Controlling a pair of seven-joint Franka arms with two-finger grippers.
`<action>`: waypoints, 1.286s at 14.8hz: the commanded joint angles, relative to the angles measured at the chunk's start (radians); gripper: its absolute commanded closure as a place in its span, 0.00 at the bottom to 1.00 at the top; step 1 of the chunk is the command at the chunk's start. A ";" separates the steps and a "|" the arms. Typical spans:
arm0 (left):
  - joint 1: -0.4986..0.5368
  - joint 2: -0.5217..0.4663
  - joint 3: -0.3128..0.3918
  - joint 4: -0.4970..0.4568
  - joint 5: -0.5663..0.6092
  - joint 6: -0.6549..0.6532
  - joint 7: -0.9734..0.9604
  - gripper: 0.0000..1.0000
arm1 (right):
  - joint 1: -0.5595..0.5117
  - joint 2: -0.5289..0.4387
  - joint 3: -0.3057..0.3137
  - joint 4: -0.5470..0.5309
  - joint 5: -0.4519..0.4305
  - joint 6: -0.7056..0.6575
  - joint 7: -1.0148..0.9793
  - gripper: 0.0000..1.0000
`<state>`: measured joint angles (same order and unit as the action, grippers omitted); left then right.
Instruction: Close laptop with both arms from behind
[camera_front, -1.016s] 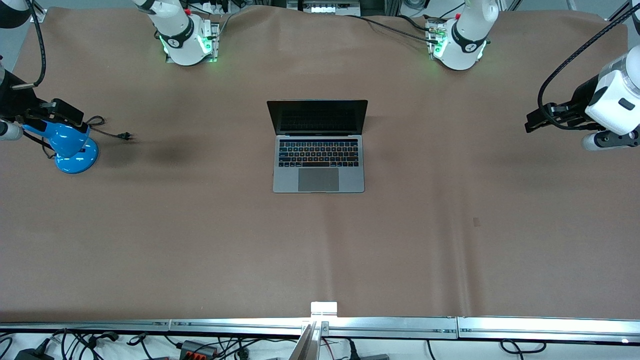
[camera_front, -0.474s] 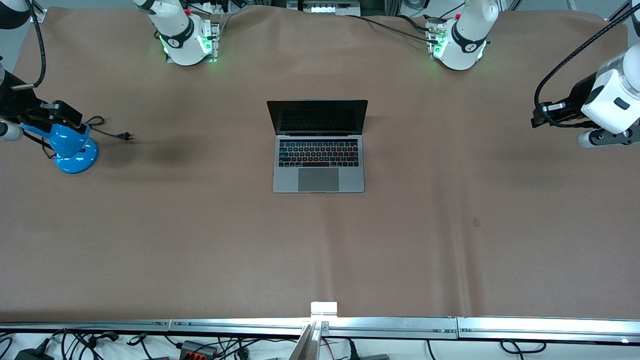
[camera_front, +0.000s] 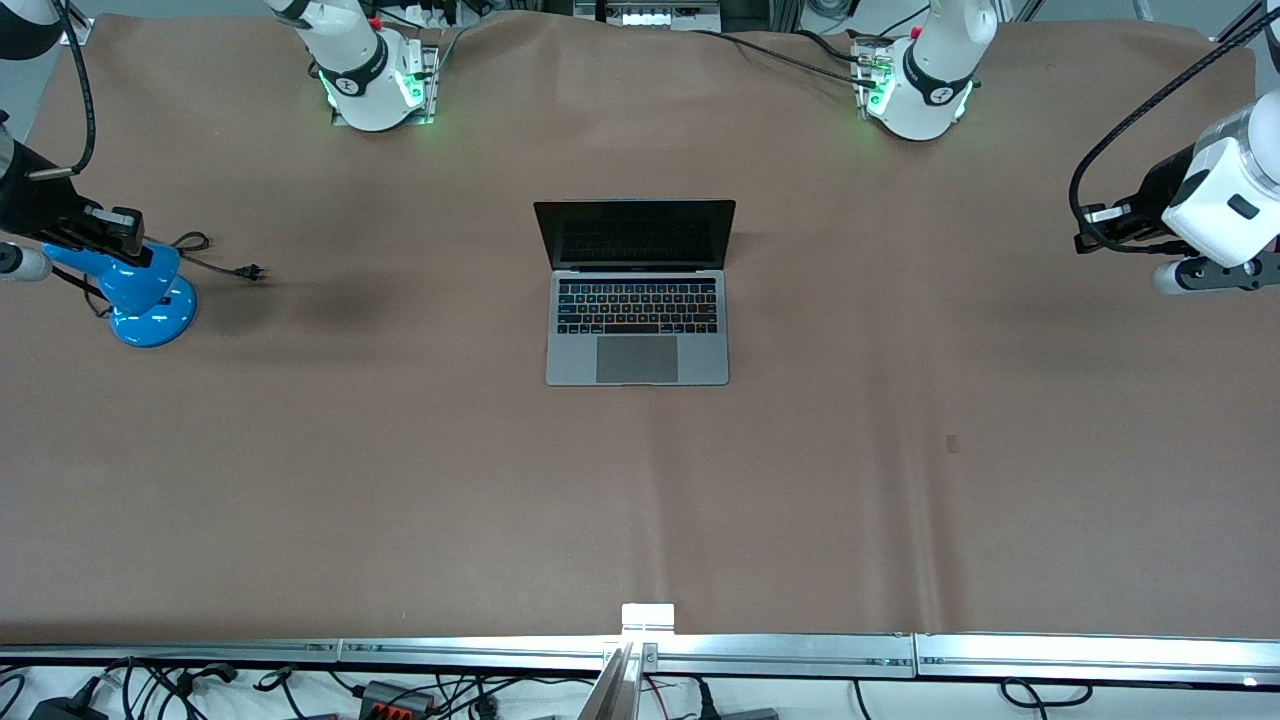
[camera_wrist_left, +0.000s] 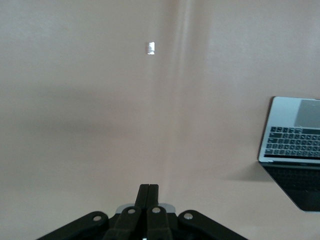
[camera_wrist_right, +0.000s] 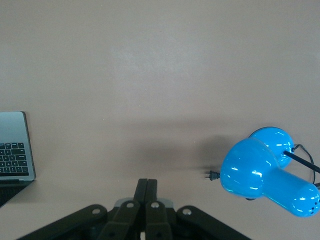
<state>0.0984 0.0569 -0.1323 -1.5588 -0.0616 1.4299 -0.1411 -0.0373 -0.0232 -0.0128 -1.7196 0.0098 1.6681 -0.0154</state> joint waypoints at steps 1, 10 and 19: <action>0.012 0.001 -0.007 0.011 -0.033 -0.022 0.035 1.00 | -0.003 -0.009 0.004 -0.011 0.006 -0.024 -0.012 1.00; -0.008 0.017 -0.090 -0.226 -0.256 0.018 0.124 1.00 | 0.167 0.066 0.011 -0.117 0.165 -0.100 -0.005 1.00; 0.000 -0.181 -0.245 -0.602 -0.411 0.196 0.107 1.00 | 0.542 0.075 0.011 -0.242 0.268 -0.041 0.061 1.00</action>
<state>0.0787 -0.0010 -0.3372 -2.0410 -0.4158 1.5816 -0.0506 0.4344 0.0656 0.0117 -1.9215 0.2638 1.5888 0.0088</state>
